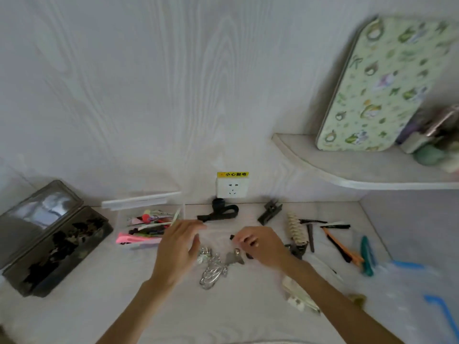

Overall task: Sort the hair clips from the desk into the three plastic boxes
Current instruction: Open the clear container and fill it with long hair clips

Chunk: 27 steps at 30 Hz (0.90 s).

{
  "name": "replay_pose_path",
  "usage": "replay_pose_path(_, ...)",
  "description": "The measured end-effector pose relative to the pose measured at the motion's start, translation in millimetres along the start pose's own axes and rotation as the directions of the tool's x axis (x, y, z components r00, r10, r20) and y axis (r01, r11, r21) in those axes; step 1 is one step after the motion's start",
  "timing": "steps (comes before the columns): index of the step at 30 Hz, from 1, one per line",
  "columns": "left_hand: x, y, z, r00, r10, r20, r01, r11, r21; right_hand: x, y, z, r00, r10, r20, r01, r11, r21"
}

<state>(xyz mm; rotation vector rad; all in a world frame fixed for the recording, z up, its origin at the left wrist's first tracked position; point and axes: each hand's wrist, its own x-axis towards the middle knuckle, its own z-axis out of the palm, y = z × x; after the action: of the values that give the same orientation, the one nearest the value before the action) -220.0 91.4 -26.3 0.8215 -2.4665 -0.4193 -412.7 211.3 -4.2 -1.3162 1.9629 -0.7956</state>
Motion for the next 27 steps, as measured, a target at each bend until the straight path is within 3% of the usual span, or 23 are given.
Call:
replay_pose_path(5,21.4,74.0,52.6,0.936,0.216,0.277,-0.168,0.968,-0.187,-76.8,56.5,-77.3,0.966,0.221,-0.132,-0.242,0.954,-0.176)
replay_pose_path(8,26.5,120.7,77.6,0.792,0.416,0.447,-0.341,0.909,-0.242,-117.4,72.9,-104.1,0.926,0.352,-0.136,-0.376,0.89,-0.258)
replay_pose_path(11,24.5,147.1,97.9,0.677,0.474,0.563,-0.446,0.873,-0.198,-137.5,76.8,-94.2,0.889,0.444,-0.106,-0.456,0.843,-0.285)
replay_pose_path(13,22.7,151.2,105.7,0.645,0.466,0.606,-0.496,0.858,-0.132,-138.7,77.3,-78.5,0.862,0.503,-0.069,-0.492,0.796,-0.353)
replay_pose_path(17,23.0,138.7,108.2,0.711,0.441,0.547,-0.466,0.879,-0.103,-127.8,69.6,-57.5,0.759,0.65,-0.045,-0.548,0.599,-0.583)
replay_pose_path(19,20.7,123.8,104.8,0.748,0.442,0.495,-0.437,0.89,-0.133,-120.3,71.3,-51.0,0.743,0.666,-0.071,-0.557,0.554,-0.619)
replay_pose_path(21,16.6,108.0,95.6,0.822,0.376,0.428,-0.326,0.927,-0.187,-113.2,76.6,-44.9,0.751,0.655,-0.086,-0.564,0.57,-0.597)
replay_pose_path(24,17.0,95.7,77.3,0.931,0.163,0.328,-0.104,0.976,-0.19,-101.8,85.2,-36.8,0.782,0.613,-0.111,-0.58,0.652,-0.488)
replay_pose_path(27,22.6,97.6,67.6,0.962,0.035,0.27,0.001,0.992,-0.13,-88.6,81.8,-23.1,0.792,0.596,-0.131,-0.608,0.751,-0.257)
